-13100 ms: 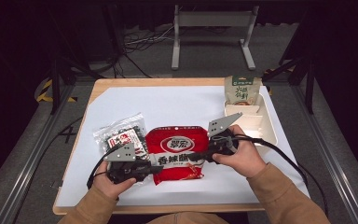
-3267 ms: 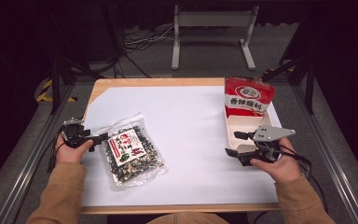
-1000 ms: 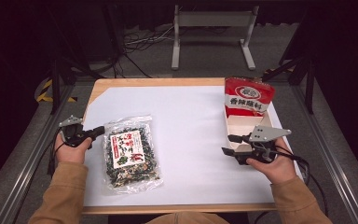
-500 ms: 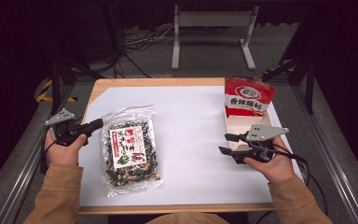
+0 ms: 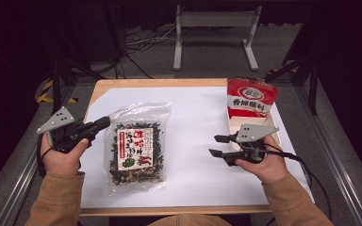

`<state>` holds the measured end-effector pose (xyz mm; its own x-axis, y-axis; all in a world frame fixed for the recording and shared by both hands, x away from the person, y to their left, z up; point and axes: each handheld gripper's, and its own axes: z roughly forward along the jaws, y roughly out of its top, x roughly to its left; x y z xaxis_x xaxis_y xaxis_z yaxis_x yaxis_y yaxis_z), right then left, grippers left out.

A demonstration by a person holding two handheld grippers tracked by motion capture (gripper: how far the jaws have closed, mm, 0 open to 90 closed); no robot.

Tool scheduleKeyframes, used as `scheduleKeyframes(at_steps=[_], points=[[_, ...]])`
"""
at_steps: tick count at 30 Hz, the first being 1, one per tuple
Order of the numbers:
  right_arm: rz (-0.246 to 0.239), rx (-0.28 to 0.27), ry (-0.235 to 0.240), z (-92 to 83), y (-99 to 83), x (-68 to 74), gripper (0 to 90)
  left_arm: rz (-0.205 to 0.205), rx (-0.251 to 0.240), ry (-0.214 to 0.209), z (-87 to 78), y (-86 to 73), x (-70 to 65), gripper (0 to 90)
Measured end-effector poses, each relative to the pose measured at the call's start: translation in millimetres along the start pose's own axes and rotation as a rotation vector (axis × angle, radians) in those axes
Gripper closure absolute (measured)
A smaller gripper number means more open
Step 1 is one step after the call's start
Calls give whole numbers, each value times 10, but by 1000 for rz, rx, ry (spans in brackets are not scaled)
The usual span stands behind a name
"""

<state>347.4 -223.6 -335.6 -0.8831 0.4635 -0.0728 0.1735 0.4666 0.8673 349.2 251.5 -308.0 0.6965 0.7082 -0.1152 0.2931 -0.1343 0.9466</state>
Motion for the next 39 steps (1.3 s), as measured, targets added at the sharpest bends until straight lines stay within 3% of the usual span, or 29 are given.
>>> scheduleKeyframes(at_steps=[11, 19, 22, 29, 35, 39], points=[[15, -40, 77, 98, 72, 92, 488, 77, -46, -78, -94, 126, -279, 896], [1, -29, 116, 250, 128, 181, 467, 97, -61, -98, -125, 138, -353, 896], [21, -49, 138, 305, 158, 199, 453, 105, -61, -102, -134, 143, -369, 896], [8, -41, 129, 403, 202, 227, 442, 106, -68, -116, -142, 151, -394, 895], [53, -72, 129, 512, 248, 204, 419, 114, -76, -125, -154, 161, -421, 895], [44, -68, 127, 590, 263, 212, 404, 115, -81, -129, -154, 164, -431, 895]])
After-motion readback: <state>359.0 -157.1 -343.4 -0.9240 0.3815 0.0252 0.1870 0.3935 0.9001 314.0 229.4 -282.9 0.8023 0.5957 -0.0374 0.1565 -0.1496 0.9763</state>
